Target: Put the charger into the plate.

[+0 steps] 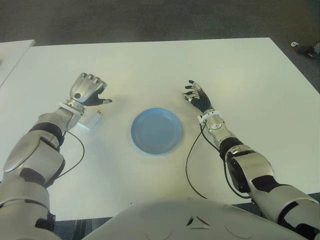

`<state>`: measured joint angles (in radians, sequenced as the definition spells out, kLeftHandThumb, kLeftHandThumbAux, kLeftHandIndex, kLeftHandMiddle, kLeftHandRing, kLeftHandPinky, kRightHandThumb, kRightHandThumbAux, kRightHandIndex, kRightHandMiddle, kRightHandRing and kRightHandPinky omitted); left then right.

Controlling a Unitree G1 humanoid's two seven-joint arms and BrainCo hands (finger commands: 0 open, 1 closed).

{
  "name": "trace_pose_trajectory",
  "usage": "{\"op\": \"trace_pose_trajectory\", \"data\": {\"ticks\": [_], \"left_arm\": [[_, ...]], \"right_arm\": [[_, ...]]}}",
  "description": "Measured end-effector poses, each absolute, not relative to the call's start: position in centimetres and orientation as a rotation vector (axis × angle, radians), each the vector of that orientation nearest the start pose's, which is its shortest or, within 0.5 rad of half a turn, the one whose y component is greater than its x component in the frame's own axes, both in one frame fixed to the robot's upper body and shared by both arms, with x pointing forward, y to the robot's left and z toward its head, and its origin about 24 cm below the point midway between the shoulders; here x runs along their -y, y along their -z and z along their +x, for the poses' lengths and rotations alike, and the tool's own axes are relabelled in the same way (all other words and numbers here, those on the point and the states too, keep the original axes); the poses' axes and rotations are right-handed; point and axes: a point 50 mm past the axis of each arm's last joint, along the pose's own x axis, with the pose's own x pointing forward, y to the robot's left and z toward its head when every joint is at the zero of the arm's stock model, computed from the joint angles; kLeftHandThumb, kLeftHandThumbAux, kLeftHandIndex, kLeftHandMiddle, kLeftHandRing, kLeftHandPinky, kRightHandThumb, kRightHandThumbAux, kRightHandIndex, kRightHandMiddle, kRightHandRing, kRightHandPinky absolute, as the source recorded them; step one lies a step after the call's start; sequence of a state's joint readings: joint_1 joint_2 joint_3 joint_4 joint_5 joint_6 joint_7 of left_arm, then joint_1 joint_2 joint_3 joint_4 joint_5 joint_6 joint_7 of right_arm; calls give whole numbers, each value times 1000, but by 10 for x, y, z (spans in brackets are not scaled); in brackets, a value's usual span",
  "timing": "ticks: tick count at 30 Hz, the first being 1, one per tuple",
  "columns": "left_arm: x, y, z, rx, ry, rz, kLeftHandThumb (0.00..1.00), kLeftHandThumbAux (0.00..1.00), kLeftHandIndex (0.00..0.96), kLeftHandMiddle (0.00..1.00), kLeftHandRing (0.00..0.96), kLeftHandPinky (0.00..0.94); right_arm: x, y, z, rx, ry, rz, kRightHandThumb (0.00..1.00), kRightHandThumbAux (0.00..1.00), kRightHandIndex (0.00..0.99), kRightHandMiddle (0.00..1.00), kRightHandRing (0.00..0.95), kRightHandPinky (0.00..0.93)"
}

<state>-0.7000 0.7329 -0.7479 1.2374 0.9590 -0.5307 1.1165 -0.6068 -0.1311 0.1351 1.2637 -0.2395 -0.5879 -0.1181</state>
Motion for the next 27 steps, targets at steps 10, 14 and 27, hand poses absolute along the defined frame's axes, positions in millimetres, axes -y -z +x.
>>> {"op": "trace_pose_trajectory", "data": {"ticks": [10, 14, 27], "left_arm": [[-264, -74, 316, 741, 13, 1581, 335, 640, 839, 925, 908, 909], [-259, -78, 318, 774, 5, 1556, 327, 634, 842, 926, 911, 912], [-248, -85, 319, 838, 30, 1471, 345, 602, 845, 925, 911, 910]], "right_arm": [[137, 10, 323, -58, -212, -437, 0, 560, 31, 252, 303, 305], [137, 10, 323, -58, -212, -437, 0, 559, 29, 248, 298, 297], [137, 10, 323, -59, -209, -432, 0, 559, 30, 239, 292, 306]]}}
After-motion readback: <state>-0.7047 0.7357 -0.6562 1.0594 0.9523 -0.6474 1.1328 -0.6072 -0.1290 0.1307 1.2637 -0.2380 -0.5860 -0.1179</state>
